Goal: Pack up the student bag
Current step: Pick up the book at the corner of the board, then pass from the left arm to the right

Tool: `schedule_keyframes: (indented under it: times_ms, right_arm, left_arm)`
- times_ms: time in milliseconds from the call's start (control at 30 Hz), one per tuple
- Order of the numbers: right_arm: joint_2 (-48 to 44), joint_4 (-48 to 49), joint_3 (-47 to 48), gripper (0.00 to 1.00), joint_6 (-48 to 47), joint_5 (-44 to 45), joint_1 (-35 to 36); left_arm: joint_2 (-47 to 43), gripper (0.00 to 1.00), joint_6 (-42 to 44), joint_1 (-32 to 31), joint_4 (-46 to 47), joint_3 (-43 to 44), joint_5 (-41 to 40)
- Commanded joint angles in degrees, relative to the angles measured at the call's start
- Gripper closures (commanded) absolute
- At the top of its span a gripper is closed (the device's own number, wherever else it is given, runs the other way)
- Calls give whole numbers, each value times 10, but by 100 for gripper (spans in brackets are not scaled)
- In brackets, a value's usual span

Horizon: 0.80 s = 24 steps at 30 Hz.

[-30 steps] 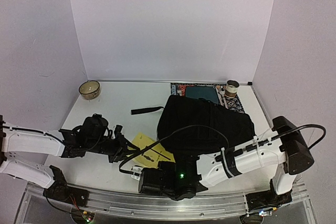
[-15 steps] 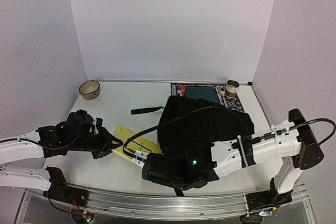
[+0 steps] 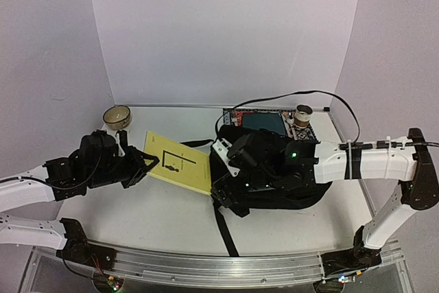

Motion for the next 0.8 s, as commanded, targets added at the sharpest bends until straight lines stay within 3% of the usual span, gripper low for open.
schedule_keyframes:
  times_ms: [0, 133, 267, 533, 767]
  right_arm:
    - [-46, 31, -23, 4, 70, -66, -37]
    - [-78, 54, -44, 2, 100, -118, -82]
    - [-98, 87, -63, 2, 137, -176, -139]
    - [-130, 135, -103, 2, 194, -298, -269]
    - [-109, 184, -103, 2, 248, -371, -322]
  left_arm:
    - [9, 100, 51, 6, 194, 61, -13]
    - [39, 100, 75, 30, 216, 97, 12]
    - [108, 100, 53, 77, 291, 103, 129]
    - [201, 100, 15, 143, 431, 94, 279]
    - [258, 100, -2, 152, 515, 109, 371]
